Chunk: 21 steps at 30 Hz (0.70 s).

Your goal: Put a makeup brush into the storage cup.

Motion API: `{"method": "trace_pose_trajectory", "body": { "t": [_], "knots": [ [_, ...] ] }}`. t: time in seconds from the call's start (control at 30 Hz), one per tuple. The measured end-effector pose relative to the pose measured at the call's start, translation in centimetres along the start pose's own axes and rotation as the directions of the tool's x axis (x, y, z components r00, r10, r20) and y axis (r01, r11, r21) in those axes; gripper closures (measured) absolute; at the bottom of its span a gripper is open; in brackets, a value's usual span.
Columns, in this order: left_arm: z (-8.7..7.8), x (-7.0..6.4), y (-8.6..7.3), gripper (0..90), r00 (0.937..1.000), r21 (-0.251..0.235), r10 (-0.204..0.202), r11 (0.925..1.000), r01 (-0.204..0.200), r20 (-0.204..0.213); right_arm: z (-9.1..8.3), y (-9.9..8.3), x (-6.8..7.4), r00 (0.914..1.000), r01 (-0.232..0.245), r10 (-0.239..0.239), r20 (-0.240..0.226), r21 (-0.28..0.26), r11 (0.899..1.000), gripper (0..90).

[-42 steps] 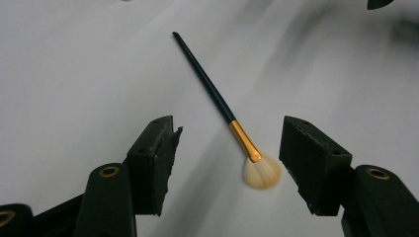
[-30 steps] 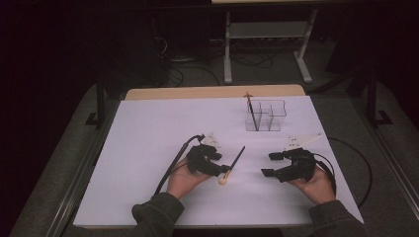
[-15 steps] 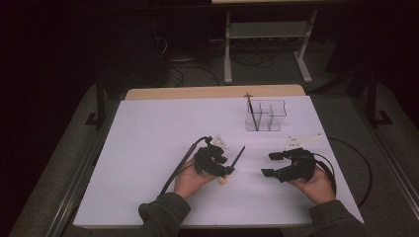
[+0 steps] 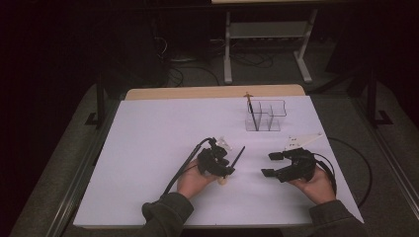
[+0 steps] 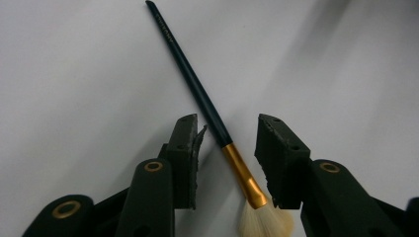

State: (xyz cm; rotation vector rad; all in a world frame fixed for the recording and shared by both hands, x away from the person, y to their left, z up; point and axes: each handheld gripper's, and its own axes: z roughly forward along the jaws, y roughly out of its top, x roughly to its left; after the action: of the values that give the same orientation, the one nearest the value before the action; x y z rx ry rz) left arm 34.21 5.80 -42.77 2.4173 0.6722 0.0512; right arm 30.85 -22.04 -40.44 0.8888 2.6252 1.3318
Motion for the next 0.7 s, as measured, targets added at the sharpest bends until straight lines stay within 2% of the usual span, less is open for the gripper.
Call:
{"method": "trace_pose_trajectory", "body": {
  "t": [0.03, 0.07, 0.13, 0.23, 0.3, 0.37, 0.47, 0.5, 0.53, 0.63, 0.7],
  "knots": [
    [0.12, 0.05, -0.03, 62.4, 1.0000, 0.011, 0.003, 0.9999, -0.003, -0.003, -0.01, 0.00, -0.01, 1.0000, 0.000, 0.000, -0.001, 0.000, 1.000, 28.5],
    [0.26, -0.08, -0.04, 63.5, 0.9999, 0.003, -0.014, 0.9999, 0.014, -0.005, -0.01, 0.01, -0.02, 1.0000, 0.000, 0.000, -0.001, 0.000, 1.000, 28.5],
    [0.44, -0.16, -0.06, 66.1, 0.9998, -0.001, -0.020, 0.9998, 0.020, -0.007, -0.01, 0.01, -0.02, 1.0000, 0.000, 0.000, -0.002, -0.001, 1.000, 28.5],
    [0.49, 0.00, -0.05, 68.1, 0.9997, 0.031, 0.012, 0.9994, -0.012, -0.021, -0.02, 0.03, -0.01, 1.0000, 0.006, -0.006, 0.002, -0.005, 1.000, 28.6],
    [0.62, -0.12, -0.09, 70.7, 0.9997, 0.019, -0.001, 0.9998, 0.002, -0.025, -0.05, 0.03, -0.01, 0.9999, 0.009, -0.009, 0.005, -0.006, 1.000, 28.7],
    [0.55, -0.12, -0.07, 72.3, 0.9991, 0.036, 0.018, 0.9992, -0.016, -0.039, -0.03, 0.05, 0.00, 0.9999, 0.011, -0.010, 0.006, -0.006, 1.000, 28.7],
    [0.57, -0.24, -0.08, 75.3, 0.9985, 0.035, 0.020, 0.9992, -0.018, -0.050, 0.01, 0.08, 0.03, 0.9999, 0.013, -0.013, 0.007, -0.004, 1.000, 28.7],
    [0.61, -0.32, -0.09, 75.3, 0.9978, 0.035, 0.029, 0.9990, -0.027, -0.060, 0.01, 0.08, 0.03, 0.9999, 0.013, -0.013, 0.007, -0.004, 1.000, 28.7],
    [0.64, -0.49, -0.05, 79.4, 0.9952, 0.037, 0.046, 0.9984, -0.043, -0.087, 0.00, 0.09, 0.05, 0.9999, 0.014, -0.014, 0.007, -0.004, 1.000, 28.7],
    [0.68, -0.55, -0.06, 82.5, 0.9945, 0.036, 0.043, 0.9985, -0.040, -0.095, -0.02, 0.11, 0.08, 0.9999, 0.014, -0.014, 0.008, -0.004, 1.000, 28.7],
    [0.68, -0.61, -0.06, 82.8, 0.9936, 0.037, 0.055, 0.9980, -0.052, -0.099, -0.02, 0.10, 0.13, 0.9999, 0.011, -0.011, 0.009, -0.002, 1.000, 28.7]
  ]
}}
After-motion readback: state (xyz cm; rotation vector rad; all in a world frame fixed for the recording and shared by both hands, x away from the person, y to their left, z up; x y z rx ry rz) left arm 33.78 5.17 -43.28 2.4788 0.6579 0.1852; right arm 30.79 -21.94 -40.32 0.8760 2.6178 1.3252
